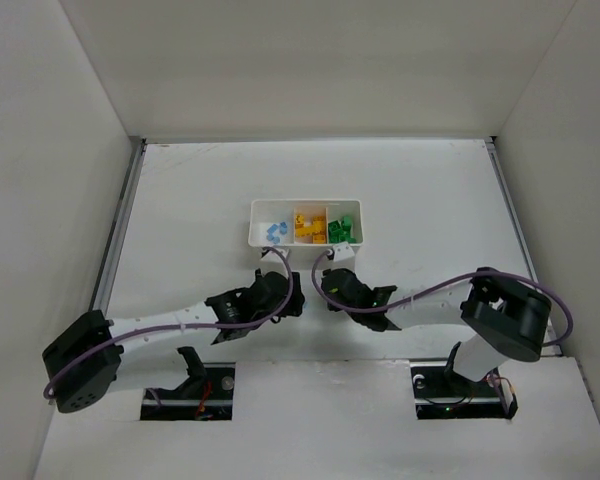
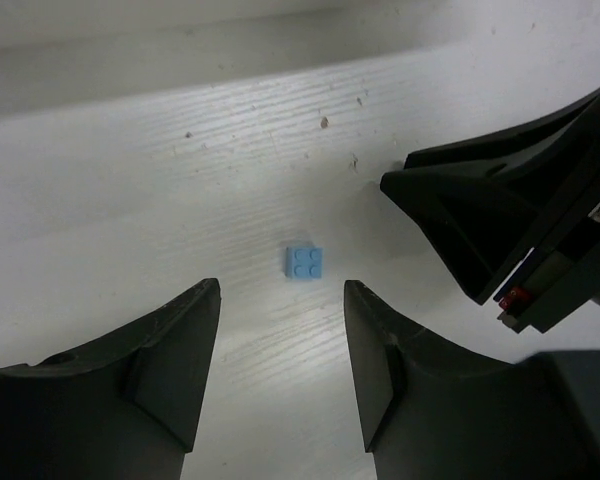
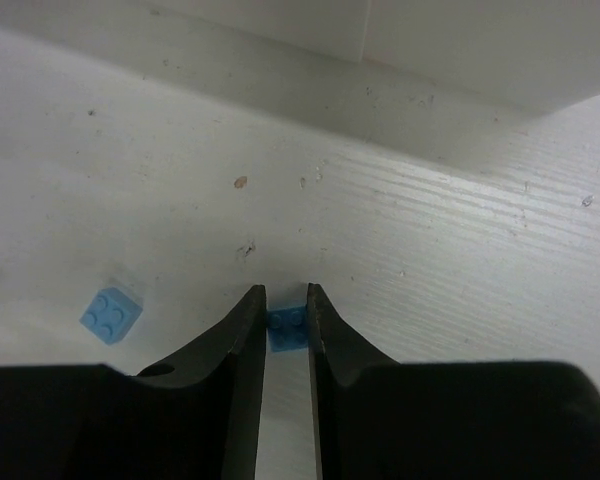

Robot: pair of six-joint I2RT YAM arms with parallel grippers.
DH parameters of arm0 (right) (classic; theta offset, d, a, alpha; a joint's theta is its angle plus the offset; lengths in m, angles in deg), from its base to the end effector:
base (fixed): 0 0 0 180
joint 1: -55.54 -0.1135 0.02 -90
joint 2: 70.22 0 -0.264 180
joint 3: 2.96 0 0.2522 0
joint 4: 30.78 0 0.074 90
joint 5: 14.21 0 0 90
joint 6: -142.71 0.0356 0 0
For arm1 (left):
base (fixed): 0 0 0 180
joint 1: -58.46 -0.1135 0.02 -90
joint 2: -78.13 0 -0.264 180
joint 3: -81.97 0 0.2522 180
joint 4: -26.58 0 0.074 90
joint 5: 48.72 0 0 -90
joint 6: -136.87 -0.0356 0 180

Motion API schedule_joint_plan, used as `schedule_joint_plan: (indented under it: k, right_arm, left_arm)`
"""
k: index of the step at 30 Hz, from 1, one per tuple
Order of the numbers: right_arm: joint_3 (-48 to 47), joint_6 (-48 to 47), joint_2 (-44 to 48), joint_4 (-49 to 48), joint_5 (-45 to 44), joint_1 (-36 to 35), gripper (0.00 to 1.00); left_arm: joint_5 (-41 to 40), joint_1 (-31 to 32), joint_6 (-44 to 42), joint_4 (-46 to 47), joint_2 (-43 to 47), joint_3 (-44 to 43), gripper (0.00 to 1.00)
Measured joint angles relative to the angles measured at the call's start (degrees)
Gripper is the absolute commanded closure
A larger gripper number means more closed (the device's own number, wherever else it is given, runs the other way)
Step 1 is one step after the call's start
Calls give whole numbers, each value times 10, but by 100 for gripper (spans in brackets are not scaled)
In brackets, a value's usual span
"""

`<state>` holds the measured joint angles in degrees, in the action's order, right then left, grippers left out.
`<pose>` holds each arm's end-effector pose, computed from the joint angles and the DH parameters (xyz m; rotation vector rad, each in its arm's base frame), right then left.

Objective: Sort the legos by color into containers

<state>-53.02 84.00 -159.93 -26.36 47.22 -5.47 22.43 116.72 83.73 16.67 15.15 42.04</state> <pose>0.1547 0.2441 0.1434 -0.3394 2.2177 0.2882 0.1268 -0.1832 0.1913 0.2104 2.1672 -0.6267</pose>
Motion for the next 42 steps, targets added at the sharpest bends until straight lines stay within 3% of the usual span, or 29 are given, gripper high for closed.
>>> schedule_joint_plan:
  k: [10, 15, 20, 28, 31, 36, 42]
  right_arm:
    - [24, 15, 106, 14, 0, 2, 77]
    - [34, 17, 154, 14, 1, 12, 77]
    - [41, 17, 198, 16, 4, 27, 77]
    - [43, 17, 230, 17, 10, 40, 77]
    - [43, 15, 238, 18, 12, 49, 77]
    - [38, 13, 240, 17, 24, 66, 77]
    - [-18, 12, 172, -14, 55, 74, 77]
  left_arm:
    - [-2, 35, -1, 44, -80, 0, 47]
    - [-13, 38, -7, 58, -118, -2, 50]
    - [-21, 39, -18, 75, -137, -7, 58]
    - [-23, 42, -43, 92, -171, -25, 83]
    - [-27, 45, -49, 93, -175, -29, 86]
    - [-44, 42, -51, 82, -134, -25, 87]
    - [-59, -5, -42, 79, 19, 0, 87]
